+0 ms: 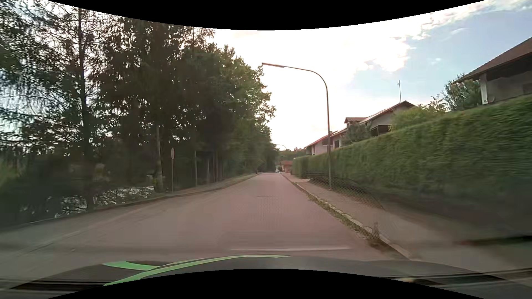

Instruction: Follow the waypoints while adhering to traffic rules and regulations

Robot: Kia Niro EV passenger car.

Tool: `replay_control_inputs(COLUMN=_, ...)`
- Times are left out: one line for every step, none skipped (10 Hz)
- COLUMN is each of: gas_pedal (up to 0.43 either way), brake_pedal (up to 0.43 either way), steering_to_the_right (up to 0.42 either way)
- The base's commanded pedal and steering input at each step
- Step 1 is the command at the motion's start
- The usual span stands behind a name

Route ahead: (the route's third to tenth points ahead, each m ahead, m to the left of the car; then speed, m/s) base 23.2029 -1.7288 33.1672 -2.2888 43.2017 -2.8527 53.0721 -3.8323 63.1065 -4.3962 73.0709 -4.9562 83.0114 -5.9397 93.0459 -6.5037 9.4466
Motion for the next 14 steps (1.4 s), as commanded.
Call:
replay_control_inputs(gas_pedal=0.059, brake_pedal=0.000, steering_to_the_right=0.016)
replay_control_inputs(gas_pedal=0.059, brake_pedal=0.000, steering_to_the_right=0.012)
replay_control_inputs(gas_pedal=0.059, brake_pedal=0.000, steering_to_the_right=0.011)
replay_control_inputs(gas_pedal=0.059, brake_pedal=0.000, steering_to_the_right=0.011)
replay_control_inputs(gas_pedal=0.059, brake_pedal=0.000, steering_to_the_right=0.009)
replay_control_inputs(gas_pedal=0.059, brake_pedal=0.000, steering_to_the_right=0.005)
replay_control_inputs(gas_pedal=0.059, brake_pedal=0.000, steering_to_the_right=0.005)
replay_control_inputs(gas_pedal=0.059, brake_pedal=0.000, steering_to_the_right=0.005)
replay_control_inputs(gas_pedal=0.059, brake_pedal=0.000, steering_to_the_right=0.004)
replay_control_inputs(gas_pedal=0.059, brake_pedal=0.000, steering_to_the_right=0.004)
replay_control_inputs(gas_pedal=0.059, brake_pedal=0.000, steering_to_the_right=0.004)
replay_control_inputs(gas_pedal=0.059, brake_pedal=0.000, steering_to_the_right=0.004)
replay_control_inputs(gas_pedal=0.059, brake_pedal=0.000, steering_to_the_right=0.003)
replay_control_inputs(gas_pedal=0.059, brake_pedal=0.000, steering_to_the_right=0.003)
